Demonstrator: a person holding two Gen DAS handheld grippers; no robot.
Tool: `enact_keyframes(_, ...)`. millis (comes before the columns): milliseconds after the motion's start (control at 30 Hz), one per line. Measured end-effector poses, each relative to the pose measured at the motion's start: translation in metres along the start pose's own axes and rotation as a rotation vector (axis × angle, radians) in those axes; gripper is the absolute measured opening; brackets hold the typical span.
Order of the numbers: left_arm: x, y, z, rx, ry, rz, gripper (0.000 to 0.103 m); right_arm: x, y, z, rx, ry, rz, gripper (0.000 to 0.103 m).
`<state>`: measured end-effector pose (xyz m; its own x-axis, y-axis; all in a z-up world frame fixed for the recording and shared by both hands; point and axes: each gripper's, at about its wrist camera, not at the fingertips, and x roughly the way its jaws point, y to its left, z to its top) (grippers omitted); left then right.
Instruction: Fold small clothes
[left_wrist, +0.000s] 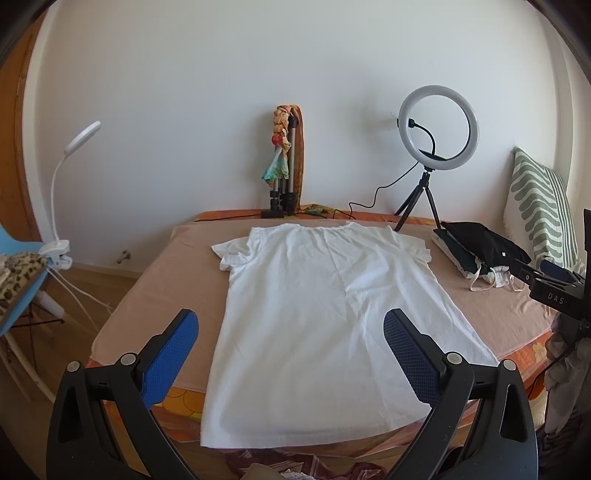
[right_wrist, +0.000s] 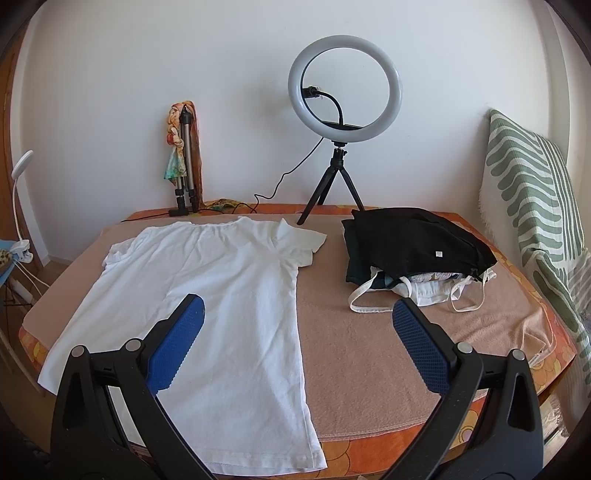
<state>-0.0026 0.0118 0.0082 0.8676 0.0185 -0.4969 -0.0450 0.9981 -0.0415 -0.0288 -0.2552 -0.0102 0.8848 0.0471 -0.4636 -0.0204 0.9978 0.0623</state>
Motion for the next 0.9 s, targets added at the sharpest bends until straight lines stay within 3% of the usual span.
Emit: enact_keyframes(900, -0.0018, -0.0027, 0.0039, -0.001, -0.007, 0.001, 0.100, -0.0002, 0.0008, 0.0004, 0.003, 0.002, 0.001, 0.103)
